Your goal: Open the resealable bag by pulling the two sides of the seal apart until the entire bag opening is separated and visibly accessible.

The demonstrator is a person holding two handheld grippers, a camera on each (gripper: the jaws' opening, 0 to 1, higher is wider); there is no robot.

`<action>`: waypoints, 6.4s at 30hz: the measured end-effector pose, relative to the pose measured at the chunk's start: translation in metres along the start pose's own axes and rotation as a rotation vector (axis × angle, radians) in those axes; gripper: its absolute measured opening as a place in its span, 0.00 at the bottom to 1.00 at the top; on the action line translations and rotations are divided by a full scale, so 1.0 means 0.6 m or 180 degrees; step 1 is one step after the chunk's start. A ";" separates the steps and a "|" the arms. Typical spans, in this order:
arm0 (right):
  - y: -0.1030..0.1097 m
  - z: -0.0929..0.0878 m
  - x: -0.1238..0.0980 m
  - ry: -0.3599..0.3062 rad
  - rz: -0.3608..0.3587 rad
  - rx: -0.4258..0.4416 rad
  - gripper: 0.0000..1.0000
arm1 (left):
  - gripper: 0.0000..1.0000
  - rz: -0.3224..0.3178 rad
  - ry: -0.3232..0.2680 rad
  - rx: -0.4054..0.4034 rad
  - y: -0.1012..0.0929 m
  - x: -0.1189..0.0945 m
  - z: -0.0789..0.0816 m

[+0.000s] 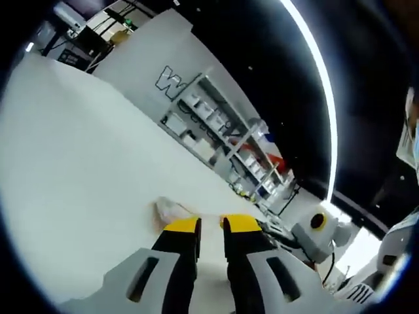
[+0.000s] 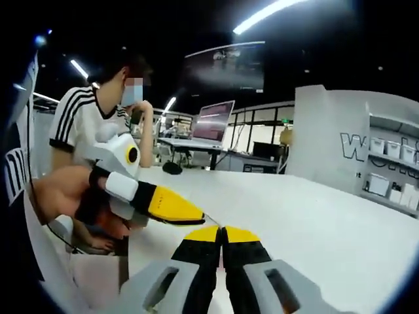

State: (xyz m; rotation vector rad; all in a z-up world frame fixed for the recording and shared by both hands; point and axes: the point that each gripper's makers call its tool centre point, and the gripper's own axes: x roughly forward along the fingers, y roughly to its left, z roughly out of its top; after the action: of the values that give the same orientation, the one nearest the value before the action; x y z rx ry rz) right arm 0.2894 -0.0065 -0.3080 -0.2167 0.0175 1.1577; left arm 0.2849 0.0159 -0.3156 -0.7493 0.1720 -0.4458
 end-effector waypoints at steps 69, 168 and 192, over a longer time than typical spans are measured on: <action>0.070 -0.046 -0.014 0.1186 0.0960 -0.1406 0.00 | 0.02 0.0100 0.0320 0.0065 0.009 -0.030 -0.065; 0.062 -0.020 -0.018 0.0993 0.0692 -0.1181 0.00 | 0.00 -0.0122 0.0209 -0.0763 -0.017 -0.024 -0.056; 0.054 -0.011 -0.024 0.0980 0.0745 -0.1148 0.00 | 0.00 0.0001 0.0280 -0.0639 -0.007 -0.028 -0.068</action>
State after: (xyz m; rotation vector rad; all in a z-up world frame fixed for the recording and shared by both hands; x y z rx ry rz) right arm 0.2549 -0.0081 -0.3181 -0.7271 0.1082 1.3463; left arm 0.2561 -0.0045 -0.3422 -0.9270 0.3027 -0.4659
